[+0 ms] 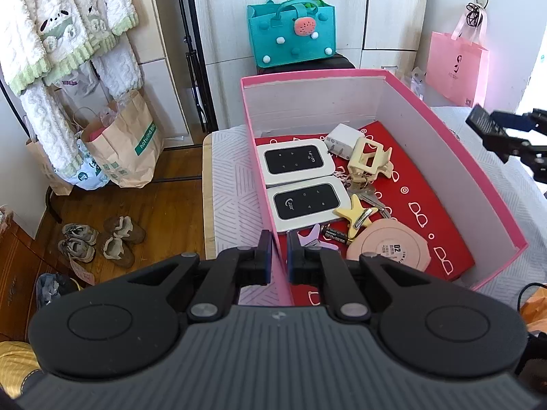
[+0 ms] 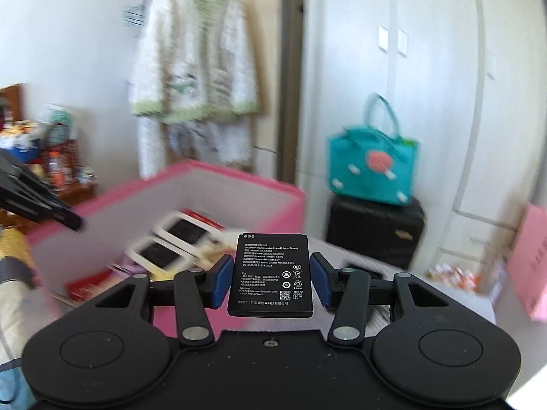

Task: Organize rigid objects
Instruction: 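Carry the black phone battery into the box and release, then grasp the black charger tray with the right gripper, then carry the black charger tray into the box onto the routers and release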

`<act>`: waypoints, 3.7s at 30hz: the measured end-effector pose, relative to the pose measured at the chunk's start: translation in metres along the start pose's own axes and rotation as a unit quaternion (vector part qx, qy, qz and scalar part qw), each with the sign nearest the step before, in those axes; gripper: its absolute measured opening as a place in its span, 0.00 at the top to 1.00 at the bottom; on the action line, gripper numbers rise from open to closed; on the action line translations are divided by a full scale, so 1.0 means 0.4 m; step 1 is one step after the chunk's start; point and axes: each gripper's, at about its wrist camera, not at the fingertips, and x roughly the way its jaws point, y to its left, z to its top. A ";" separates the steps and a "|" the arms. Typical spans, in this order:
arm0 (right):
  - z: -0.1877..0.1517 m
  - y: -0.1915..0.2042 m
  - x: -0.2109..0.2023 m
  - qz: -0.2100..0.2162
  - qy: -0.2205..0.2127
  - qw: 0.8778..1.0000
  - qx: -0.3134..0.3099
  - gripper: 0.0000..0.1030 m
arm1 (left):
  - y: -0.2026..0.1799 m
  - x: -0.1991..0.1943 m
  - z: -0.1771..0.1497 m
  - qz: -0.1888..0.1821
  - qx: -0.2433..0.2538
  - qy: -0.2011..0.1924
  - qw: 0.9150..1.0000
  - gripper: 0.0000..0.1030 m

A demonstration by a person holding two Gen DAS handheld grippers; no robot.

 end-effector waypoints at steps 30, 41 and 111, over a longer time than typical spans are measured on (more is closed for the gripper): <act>0.029 0.039 0.065 -0.001 0.022 1.000 -0.005 0.48 | 0.015 -0.015 -0.004 -0.010 -0.015 -0.010 1.000 0.93; -0.047 -0.191 0.106 0.004 0.057 0.985 0.163 0.42 | 0.014 -0.012 -0.006 -0.009 -0.019 -0.011 1.000 0.93; 0.107 -0.055 0.066 0.160 0.047 0.976 0.138 0.34 | -0.015 -0.020 -0.015 0.022 -0.011 -0.009 1.000 0.93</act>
